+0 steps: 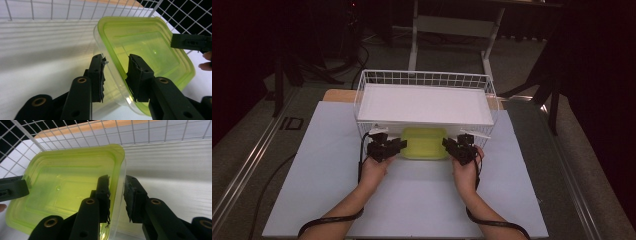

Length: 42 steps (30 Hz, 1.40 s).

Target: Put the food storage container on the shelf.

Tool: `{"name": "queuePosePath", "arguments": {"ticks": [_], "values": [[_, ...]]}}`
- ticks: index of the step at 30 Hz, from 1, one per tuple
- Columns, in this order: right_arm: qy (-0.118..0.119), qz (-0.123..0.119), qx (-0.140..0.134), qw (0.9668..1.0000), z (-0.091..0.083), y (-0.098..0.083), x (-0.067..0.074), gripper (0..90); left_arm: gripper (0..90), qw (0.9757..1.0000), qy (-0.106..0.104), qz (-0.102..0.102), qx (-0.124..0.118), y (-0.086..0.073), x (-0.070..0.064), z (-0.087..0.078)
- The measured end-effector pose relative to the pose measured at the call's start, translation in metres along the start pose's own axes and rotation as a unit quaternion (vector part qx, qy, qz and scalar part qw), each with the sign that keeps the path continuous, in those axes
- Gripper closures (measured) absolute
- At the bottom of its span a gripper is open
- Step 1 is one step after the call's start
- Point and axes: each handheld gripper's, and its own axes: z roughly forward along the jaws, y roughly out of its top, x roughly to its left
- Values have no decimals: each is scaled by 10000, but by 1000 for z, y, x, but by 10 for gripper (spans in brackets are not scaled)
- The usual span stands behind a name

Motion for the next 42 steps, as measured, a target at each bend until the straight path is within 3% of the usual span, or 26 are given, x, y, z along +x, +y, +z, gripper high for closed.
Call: {"name": "queuePosePath", "arguments": {"ticks": [6, 7, 8, 11, 16, 19, 20, 22, 24, 26, 31, 35, 38, 42], "values": [[-86, -63, 12, 9999, 3, 1, 0, 727, 611, 9999, 62, 100, -54, 2, -2, 3], [-25, 5, 7, 10000, 3, 1, 0, 690, 589, 9999, 86, 110, -24, 4, -2, 1], [62, -50, -86, 9999, 0, -1, -1, 636, 589, 9998, 33, 57, -180, 5, -1, -4], [7, -215, -179, 9996, -4, -3, 0, 614, 542, 9998, -1, -2, -216, 9, 0, -10], [106, -146, -221, 9996, -12, -1, -2, 605, 499, 9997, 84, 32, -242, 7, -3, -20], [168, -236, -204, 9994, -18, -1, 1, 596, 406, 9994, -45, 99, -329, 4, -3, -29], [220, -346, -194, 9990, -24, -2, 5, 595, 363, 9982, -316, 294, -406, 0, -1, -36], [246, -366, -183, 9989, -25, -3, 6, 595, 316, 9976, -421, 369, -400, -2, -2, -39], [320, -427, -167, 9984, -30, -5, 9, 596, 295, 9975, -480, 364, -380, -5, -3, -44], [375, -499, -146, 9979, -34, -6, 14, 595, 270, 9966, -498, 410, -515, -9, -6, -50], [578, -662, -45, 9961, -41, -12, 23, 586, 148, 9944, -619, 574, -635, -14, -15, -64], [570, -705, -28, 9959, -43, -16, 27, 587, 121, 9931, -706, 787, -512, -20, -22, -74], [564, -840, 10, 9949, -42, -20, 31, 598, 25, 9911, -674, 1049, -473, -28, -28, -81], [546, -840, 65, 9950, -40, -25, 33, 643, 24, 9892, -756, 1204, -364, -35, -29, -84]]}}
